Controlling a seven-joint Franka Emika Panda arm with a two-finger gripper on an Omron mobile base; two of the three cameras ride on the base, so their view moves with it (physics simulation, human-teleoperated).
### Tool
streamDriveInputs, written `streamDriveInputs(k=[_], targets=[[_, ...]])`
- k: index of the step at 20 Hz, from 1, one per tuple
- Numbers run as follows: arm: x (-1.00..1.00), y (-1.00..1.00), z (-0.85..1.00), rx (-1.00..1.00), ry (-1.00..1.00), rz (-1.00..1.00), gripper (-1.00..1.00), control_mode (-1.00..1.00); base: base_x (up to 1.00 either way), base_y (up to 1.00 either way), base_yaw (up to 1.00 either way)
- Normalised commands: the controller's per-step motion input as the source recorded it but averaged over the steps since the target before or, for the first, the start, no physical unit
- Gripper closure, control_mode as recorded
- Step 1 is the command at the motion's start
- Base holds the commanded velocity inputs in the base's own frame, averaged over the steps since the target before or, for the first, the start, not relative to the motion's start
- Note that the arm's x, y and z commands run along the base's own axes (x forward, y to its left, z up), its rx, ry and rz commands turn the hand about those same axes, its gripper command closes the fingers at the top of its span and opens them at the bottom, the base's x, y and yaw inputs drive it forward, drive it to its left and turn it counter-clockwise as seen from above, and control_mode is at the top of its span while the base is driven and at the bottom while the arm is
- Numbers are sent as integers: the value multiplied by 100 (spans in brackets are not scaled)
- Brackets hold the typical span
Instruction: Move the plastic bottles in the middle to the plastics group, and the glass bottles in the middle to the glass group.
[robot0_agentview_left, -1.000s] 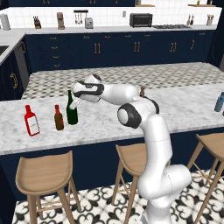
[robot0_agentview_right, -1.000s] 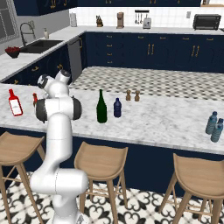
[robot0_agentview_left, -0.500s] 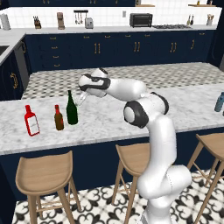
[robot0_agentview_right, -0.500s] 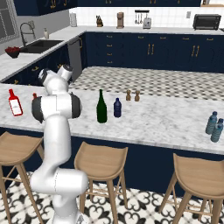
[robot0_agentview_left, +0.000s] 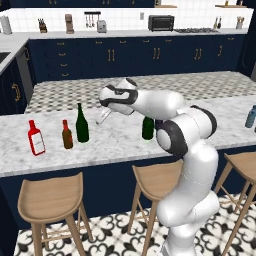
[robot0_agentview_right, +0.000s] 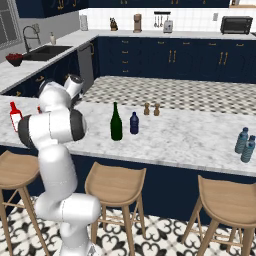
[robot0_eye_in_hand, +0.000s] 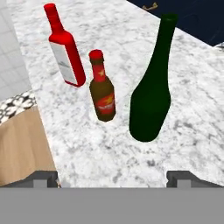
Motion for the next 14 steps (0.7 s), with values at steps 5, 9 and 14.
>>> streamDriveInputs(k=[5, 9, 14], targets=[[-67, -26, 32, -7, 1, -22, -100, -100, 0, 0, 0], [-41, -29, 56, -7, 12, -29, -100, -100, 0, 0, 0], [-31, -54, 39, -6, 19, -38, -100, -100, 0, 0, 0]])
